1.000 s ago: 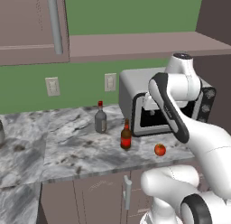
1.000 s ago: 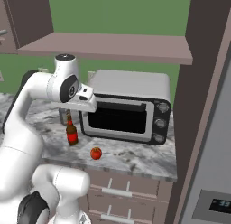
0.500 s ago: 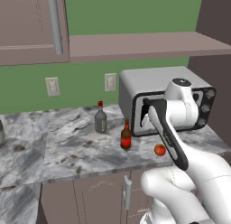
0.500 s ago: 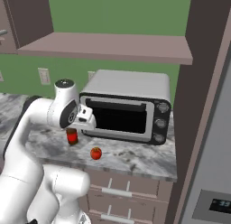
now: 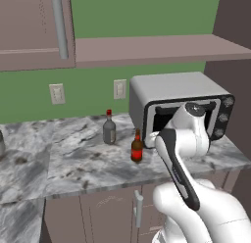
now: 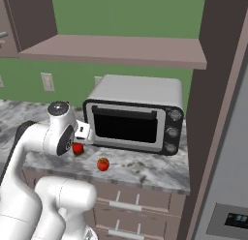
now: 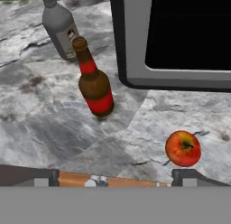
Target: Place the beer and liquor on the top shelf of the fridge to keep them out of children's reach, and place the apple on lower shelves for easy access.
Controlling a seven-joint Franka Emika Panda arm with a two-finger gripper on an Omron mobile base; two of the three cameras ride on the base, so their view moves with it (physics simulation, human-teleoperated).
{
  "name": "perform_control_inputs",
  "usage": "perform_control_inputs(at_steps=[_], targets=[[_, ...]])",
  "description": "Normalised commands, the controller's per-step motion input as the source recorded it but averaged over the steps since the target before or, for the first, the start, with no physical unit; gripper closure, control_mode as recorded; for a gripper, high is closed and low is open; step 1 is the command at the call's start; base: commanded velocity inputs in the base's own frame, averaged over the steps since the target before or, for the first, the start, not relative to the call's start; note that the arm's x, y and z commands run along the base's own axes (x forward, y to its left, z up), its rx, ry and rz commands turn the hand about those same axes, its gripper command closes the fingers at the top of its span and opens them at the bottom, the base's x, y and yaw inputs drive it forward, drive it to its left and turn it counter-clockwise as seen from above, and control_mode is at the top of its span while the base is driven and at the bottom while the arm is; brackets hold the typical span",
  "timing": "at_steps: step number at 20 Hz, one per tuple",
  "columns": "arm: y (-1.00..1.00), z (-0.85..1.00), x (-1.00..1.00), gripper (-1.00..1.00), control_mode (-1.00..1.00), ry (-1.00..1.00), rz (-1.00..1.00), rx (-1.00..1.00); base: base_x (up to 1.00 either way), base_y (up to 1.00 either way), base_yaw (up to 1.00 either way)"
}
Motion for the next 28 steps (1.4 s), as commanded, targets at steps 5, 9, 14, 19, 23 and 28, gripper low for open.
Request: perform_control_inputs(at_steps=[5,9,14,19,23,28], targets=[[0.24,-0.01,0.37,-1.0,-1.0,-0.03,0.0,0.03,0.0,0.0,0.0],[0.33,-0.03,0.39,-1.0,-1.0,-0.02,0.0,0.0,0.0,0.0,0.0],[0.39,-0.09,0.36,-1.0,-1.0,-0.03,0.0,0.0,0.0,0.0,0.0],[0.14,-0.19,0.4,-1.0,-1.0,0.0,0.0,0.0,0.0,0.0,0.0],[0.0,-0.22,0.42,-1.0,-1.0,0.0,0.0,0.0,0.0,0.0,0.0],[0.0,-0.2,0.4,-1.0,-1.0,0.0,0.0,0.0,0.0,0.0,0.0]])
